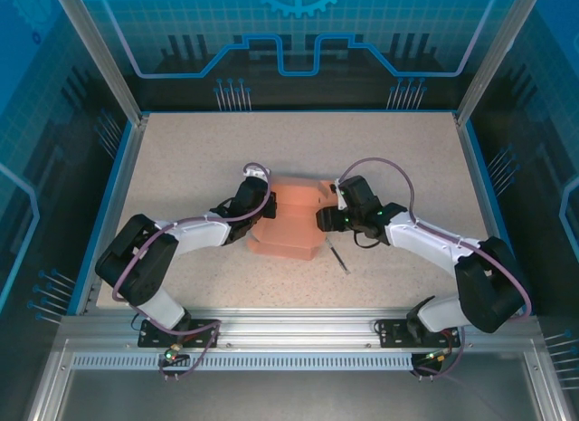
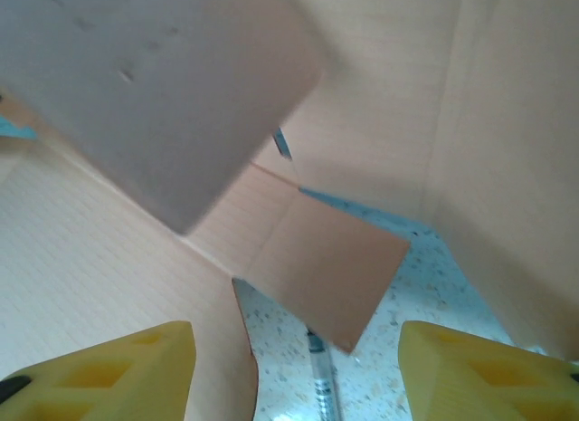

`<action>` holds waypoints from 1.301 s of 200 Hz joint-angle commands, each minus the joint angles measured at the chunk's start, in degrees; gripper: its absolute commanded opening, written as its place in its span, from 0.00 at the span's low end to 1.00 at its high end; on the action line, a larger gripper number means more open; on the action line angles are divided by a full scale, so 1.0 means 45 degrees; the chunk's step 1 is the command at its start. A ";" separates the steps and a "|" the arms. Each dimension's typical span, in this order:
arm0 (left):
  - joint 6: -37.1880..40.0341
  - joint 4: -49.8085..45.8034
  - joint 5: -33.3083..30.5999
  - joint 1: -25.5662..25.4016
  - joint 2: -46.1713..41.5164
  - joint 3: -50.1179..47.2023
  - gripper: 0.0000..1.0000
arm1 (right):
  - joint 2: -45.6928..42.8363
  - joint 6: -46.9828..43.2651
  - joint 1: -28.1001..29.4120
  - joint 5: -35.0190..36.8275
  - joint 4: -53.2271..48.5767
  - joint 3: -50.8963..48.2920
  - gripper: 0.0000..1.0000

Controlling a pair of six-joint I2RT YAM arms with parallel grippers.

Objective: Fold the paper box

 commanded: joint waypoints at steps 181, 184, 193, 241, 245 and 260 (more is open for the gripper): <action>-0.0119 0.0116 0.0122 -0.0123 -0.0319 0.0372 0.00 | -0.0404 0.0997 -0.0209 -0.1888 0.3441 -0.0729 0.55; -0.0119 0.0127 0.0121 -0.0118 -0.0333 0.0374 0.00 | -0.0382 0.1004 -0.0186 -0.1890 0.3465 -0.0734 0.55; -0.0137 0.0123 0.0145 -0.0123 -0.0335 0.0411 0.00 | -0.0288 0.1054 -0.0146 -0.1928 0.3555 -0.0751 0.55; -0.0061 0.0017 0.0106 -0.0113 -0.0330 0.0498 0.00 | -0.0348 0.0878 0.0074 -0.1515 0.3090 -0.0617 0.55; -0.0061 0.0001 0.0074 -0.0117 -0.0342 0.0502 0.00 | -0.0415 0.0816 0.0080 -0.1386 0.2889 -0.0598 0.54; -0.0061 -0.0029 0.0008 -0.0114 -0.0336 0.0460 0.00 | -0.0696 0.0598 0.0095 -0.0753 0.2016 -0.0609 0.55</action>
